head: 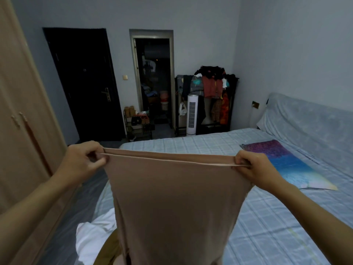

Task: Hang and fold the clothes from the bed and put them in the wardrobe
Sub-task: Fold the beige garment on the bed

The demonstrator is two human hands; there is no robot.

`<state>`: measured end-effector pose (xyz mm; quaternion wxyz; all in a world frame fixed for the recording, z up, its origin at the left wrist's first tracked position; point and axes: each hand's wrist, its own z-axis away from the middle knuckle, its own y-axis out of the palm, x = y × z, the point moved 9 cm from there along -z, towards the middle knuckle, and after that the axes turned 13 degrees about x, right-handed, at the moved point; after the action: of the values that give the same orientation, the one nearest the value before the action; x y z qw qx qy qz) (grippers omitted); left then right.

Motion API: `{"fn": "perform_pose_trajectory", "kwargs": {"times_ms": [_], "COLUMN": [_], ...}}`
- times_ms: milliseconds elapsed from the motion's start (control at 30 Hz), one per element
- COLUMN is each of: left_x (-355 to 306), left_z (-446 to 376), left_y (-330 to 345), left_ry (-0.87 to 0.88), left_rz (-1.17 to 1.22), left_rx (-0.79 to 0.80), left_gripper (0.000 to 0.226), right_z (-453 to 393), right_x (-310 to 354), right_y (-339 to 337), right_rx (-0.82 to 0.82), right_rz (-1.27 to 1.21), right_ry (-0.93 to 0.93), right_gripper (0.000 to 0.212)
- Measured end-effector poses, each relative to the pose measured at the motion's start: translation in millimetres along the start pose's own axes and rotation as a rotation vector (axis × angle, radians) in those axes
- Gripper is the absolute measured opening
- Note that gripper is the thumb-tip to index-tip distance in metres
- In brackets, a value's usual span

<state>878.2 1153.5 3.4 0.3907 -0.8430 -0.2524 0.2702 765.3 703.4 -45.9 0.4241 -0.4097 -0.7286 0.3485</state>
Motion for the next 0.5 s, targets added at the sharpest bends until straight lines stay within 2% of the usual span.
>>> {"fn": "perform_pose_trajectory", "kwargs": {"times_ms": [133, 300, 400, 500], "left_x": [2, 14, 16, 19], "left_z": [-6, -8, -9, -9], "left_y": [-4, -8, -8, -6], "left_ry": [-0.043, -0.104, -0.117, -0.138], "left_rz": [0.088, 0.174, 0.186, 0.179], "left_rx": [-0.05, -0.088, -0.069, -0.029], "left_gripper": [0.039, 0.039, 0.046, 0.04], "right_z": [-4, -5, -2, -2], "right_x": [-3, -6, -11, -14], "right_y": [-17, -24, -27, -25], "right_rx": [-0.101, -0.15, -0.192, -0.172], "right_rz": [0.032, 0.066, -0.009, -0.01], "right_ry": [0.054, 0.138, 0.205, 0.231], "right_gripper": [0.041, 0.038, 0.028, 0.025]}}
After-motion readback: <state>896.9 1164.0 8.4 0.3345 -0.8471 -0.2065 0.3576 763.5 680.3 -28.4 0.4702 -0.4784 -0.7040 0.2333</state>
